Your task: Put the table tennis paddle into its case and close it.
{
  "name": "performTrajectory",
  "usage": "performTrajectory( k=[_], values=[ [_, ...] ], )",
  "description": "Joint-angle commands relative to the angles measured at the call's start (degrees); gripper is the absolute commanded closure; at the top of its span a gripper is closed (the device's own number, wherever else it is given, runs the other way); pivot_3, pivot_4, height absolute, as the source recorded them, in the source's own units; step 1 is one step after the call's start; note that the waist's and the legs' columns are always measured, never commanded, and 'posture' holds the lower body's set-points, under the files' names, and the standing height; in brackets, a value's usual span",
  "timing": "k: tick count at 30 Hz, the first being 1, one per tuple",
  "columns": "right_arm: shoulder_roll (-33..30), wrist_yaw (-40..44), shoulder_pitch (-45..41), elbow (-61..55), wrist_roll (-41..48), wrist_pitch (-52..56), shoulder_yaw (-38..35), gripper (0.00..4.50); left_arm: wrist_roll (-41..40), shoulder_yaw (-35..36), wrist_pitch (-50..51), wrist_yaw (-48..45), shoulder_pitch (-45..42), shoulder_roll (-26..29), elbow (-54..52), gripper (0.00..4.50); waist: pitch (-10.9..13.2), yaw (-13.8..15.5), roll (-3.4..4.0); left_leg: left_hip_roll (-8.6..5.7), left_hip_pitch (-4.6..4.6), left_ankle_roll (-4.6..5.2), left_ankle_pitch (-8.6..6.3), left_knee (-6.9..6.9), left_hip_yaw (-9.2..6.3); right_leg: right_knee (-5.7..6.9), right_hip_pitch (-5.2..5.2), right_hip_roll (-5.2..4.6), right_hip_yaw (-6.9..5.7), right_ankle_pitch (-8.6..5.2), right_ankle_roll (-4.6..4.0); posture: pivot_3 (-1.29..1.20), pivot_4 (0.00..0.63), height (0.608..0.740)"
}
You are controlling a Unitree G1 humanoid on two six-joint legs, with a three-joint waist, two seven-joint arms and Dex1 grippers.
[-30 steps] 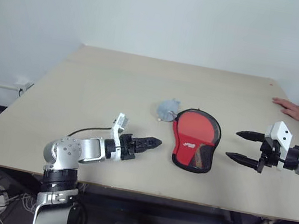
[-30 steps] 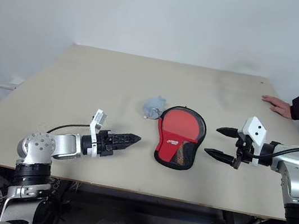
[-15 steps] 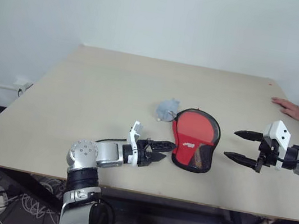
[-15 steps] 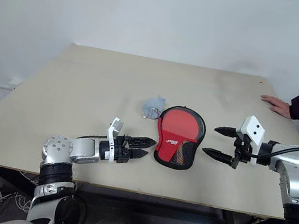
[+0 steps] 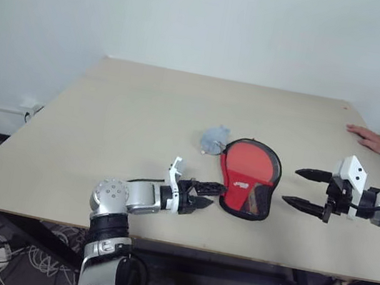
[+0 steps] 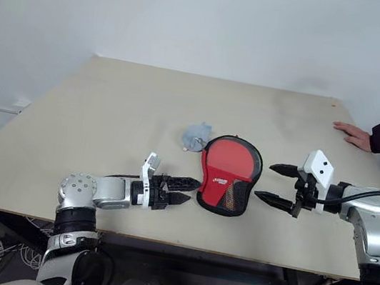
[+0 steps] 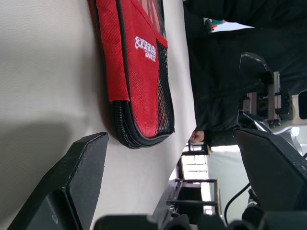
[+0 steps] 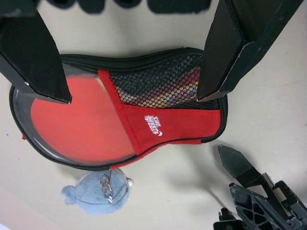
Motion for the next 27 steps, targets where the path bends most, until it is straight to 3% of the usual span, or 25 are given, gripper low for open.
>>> performTrajectory(
  k=[1, 10, 27],
  values=[
    [0.0, -0.7, -0.6, -2.2, 1.3, 0.1, -1.7, 0.0, 0.4, 0.3, -0.4, 0.8, -1.6, -1.4, -0.4, 0.03, 0.0, 0.0, -0.01, 0.0, 0.0, 0.0, 0.0, 0.0, 0.0, 0.0, 0.0, 0.0, 0.0, 0.0, 0.0, 0.0, 0.0, 0.721],
    [0.0, -1.3, -0.4, -3.1, 1.7, 0.6, -1.6, 0.0, 1.3, 0.4, -2.0, 2.0, -2.3, -3.4, 0.1, 0.03, 0.0, 0.0, -0.03, 0.0, 0.0, 0.0, 0.0, 0.0, 0.0, 0.0, 0.01, 0.01, -0.02, 0.0, 0.0, 0.0, 0.0, 0.721],
    [0.6, -2.0, 0.2, -3.9, 1.8, 1.0, -1.5, 0.0, 1.4, 2.4, 0.4, 3.3, -0.9, -2.4, -2.6, 0.03, 0.0, 0.0, -0.06, 0.01, 0.01, 0.0, 0.0, 0.0, 0.0, 0.0, 0.01, 0.01, -0.02, 0.0, 0.01, 0.0, 0.0, 0.721]
  ],
)
